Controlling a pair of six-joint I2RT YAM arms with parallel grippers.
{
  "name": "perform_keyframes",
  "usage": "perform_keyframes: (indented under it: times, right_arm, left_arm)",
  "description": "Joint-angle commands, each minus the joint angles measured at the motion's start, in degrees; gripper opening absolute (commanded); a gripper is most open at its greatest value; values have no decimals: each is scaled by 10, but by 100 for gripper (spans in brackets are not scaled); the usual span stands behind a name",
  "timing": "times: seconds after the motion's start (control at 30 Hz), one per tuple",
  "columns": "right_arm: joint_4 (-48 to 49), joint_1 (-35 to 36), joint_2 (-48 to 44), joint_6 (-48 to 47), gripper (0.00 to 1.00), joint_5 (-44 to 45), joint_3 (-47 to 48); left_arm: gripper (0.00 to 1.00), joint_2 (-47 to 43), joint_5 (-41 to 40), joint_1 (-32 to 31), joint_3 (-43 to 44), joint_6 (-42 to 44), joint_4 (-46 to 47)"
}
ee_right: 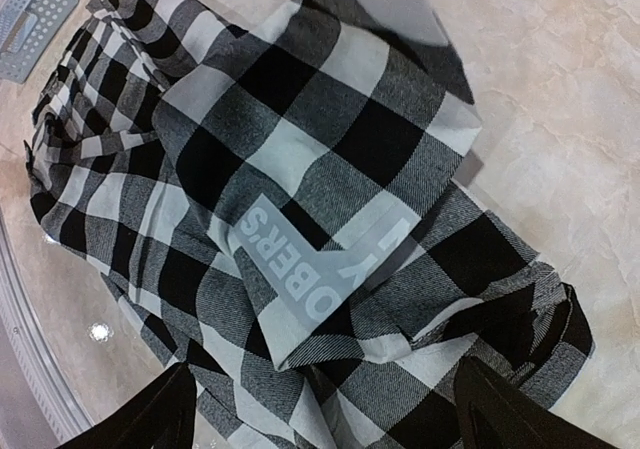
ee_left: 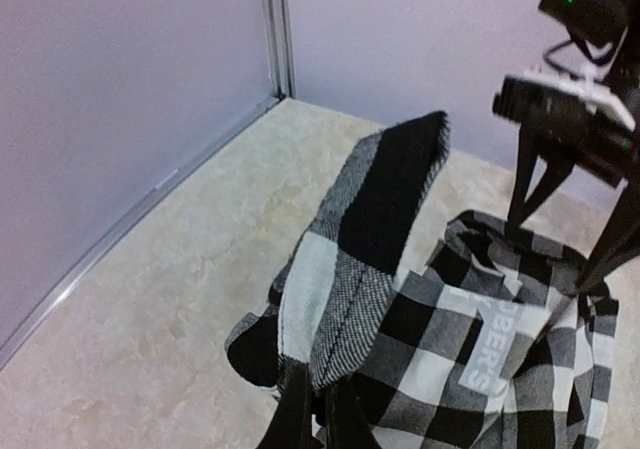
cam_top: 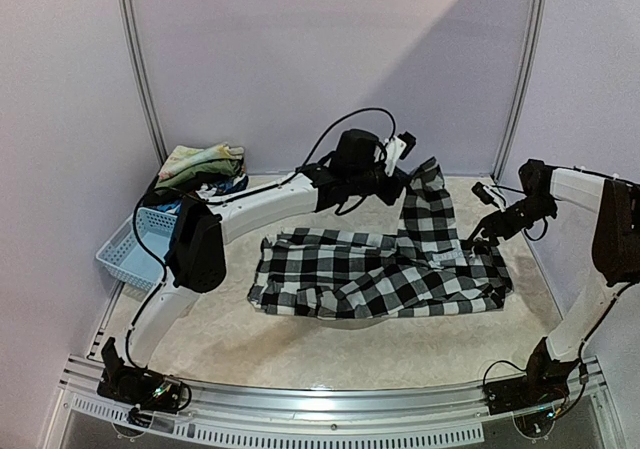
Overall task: Fold and stack the mixed laundry pile
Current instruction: Adjust the rectangle-folded shirt at the center of the board.
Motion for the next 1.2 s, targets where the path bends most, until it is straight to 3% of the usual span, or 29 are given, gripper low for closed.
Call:
perform_keyframes:
  times: [0.0, 0.2, 0.47, 0.67, 0.97, 1.17]
  right_arm:
    - [23, 2, 8, 21, 90, 27, 17]
    - [1, 2, 23, 34, 90, -8, 52]
    - [-23, 2, 35, 16, 91, -26, 58]
    - [-78, 9, 54, -71, 99, -62, 59]
    - [-147, 10, 109, -225, 99, -73, 89]
    - [-170, 11, 156, -251, 92, -72, 125]
  left_arm:
    - [0, -45, 51, 3, -32, 44, -8]
    - [0, -91, 109, 3, -98, 58, -37]
    - [0, -165, 62, 17, -158, 52, -39]
    - [0, -181, 44, 34, -146, -16, -54]
    - [0, -184, 32, 71, -127, -142, -112]
    - [0, -185, 61, 92, -144, -208, -98]
